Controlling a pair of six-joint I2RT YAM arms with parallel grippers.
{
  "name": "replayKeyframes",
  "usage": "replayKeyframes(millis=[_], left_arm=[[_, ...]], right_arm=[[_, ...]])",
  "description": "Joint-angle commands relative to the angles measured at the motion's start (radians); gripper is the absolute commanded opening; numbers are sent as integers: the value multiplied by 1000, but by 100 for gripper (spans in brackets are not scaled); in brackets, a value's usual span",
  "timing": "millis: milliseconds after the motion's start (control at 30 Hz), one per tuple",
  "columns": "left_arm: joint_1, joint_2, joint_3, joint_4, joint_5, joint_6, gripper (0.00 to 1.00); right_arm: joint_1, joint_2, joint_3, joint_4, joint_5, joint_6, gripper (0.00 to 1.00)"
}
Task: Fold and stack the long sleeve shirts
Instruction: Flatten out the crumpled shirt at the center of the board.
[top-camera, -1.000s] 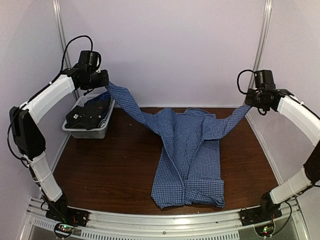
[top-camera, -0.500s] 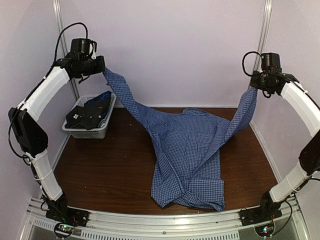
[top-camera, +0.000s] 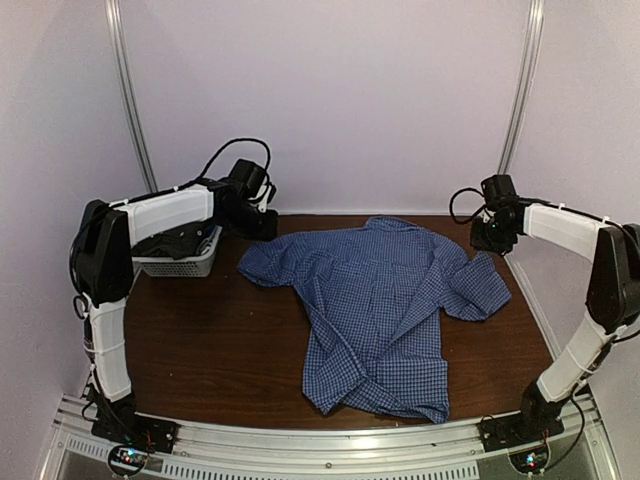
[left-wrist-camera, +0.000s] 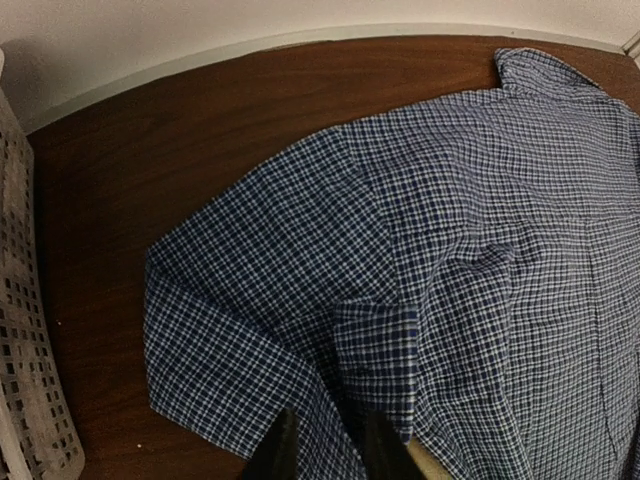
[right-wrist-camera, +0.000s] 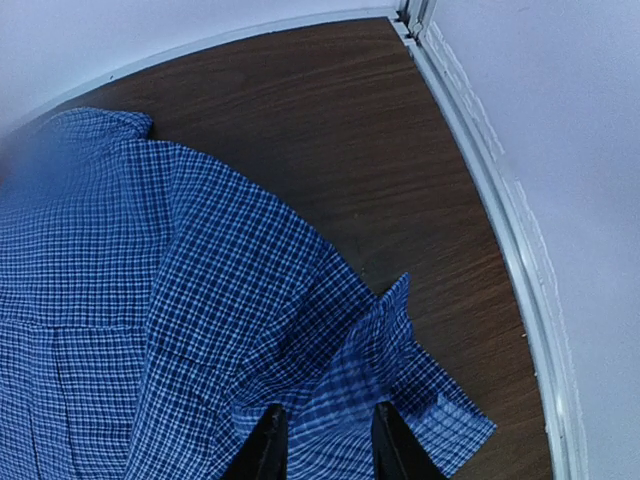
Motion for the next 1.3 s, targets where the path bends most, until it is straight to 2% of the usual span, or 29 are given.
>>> replayKeyframes(millis=[0,67,133,267,433,533,833,967,1267], left_arm=[[-17,-26,-5,52,-8,-6,42],[-42,-38,-5,53,-27,-12,51],[-72,-51,-10,53,-37,-32,54],[-127,-49,-51,106,5,-78,55],[-138,-12,-139,209,161,-164,55],[-136,16,-174,258,163,-183,55],[-26,106,-201,305,223,-197,54],[14,142,-189,298,236,-178,53],[107,192,-171,237,194,-142,53]], right_arm=[[71,-40,-58,61,-3,19,37],[110,-54,-80,66,6,34,46],[156,-66,-101,81,6,53,50],[222,-67,-179,171,-88,122,51],[226,-29,-297,293,-181,191,51],[220,-4,-335,339,-191,211,51],[154,39,-422,417,-219,241,49],[121,53,-460,430,-210,244,45],[24,99,-397,344,-157,167,43]])
